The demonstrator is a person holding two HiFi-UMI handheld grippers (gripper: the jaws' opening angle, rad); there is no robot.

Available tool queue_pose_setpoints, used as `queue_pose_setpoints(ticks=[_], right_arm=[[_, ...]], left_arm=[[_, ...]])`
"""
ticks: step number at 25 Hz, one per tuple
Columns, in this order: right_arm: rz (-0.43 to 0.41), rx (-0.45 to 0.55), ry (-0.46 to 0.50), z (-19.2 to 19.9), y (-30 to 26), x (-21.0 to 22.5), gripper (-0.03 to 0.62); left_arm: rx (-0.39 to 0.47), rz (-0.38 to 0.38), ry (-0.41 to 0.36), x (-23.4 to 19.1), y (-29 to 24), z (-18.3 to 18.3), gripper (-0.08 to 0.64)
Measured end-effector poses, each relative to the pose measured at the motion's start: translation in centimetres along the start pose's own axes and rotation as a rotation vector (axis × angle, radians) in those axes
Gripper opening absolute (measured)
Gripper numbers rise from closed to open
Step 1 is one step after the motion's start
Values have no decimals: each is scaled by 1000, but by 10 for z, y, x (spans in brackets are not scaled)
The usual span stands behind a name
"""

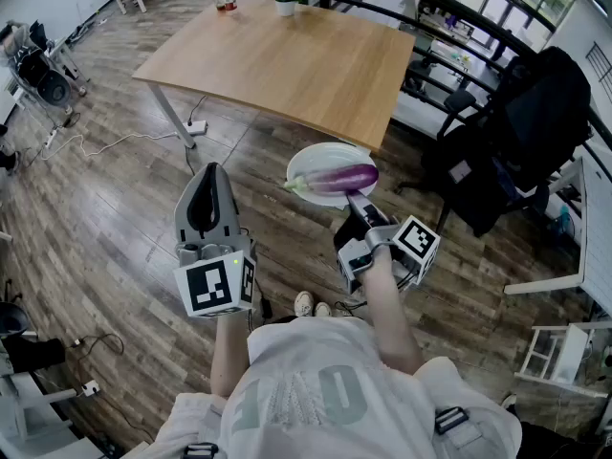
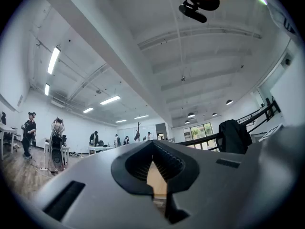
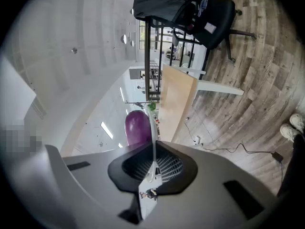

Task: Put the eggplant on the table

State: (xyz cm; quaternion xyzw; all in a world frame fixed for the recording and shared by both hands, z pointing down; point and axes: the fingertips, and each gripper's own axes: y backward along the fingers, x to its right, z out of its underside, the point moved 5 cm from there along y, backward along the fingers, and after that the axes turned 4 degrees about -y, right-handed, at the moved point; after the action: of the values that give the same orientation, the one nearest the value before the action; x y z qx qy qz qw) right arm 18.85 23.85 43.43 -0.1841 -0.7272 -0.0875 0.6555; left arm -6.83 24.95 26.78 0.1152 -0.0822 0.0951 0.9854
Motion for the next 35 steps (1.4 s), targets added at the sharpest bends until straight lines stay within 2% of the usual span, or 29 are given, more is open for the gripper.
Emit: queue_pose_setpoints(ticks=[18, 28, 35], right_arm=[[6, 3, 5, -8, -7, 13, 25], [42, 22, -5, 4, -64, 0, 25], [-8, 6, 12, -13, -104, -10, 25]], left_arm=[[6, -69, 25, -11, 9, 17, 9], [-53, -82, 54, -71, -25, 43, 9], [-13, -112, 56, -81, -56, 53, 9]])
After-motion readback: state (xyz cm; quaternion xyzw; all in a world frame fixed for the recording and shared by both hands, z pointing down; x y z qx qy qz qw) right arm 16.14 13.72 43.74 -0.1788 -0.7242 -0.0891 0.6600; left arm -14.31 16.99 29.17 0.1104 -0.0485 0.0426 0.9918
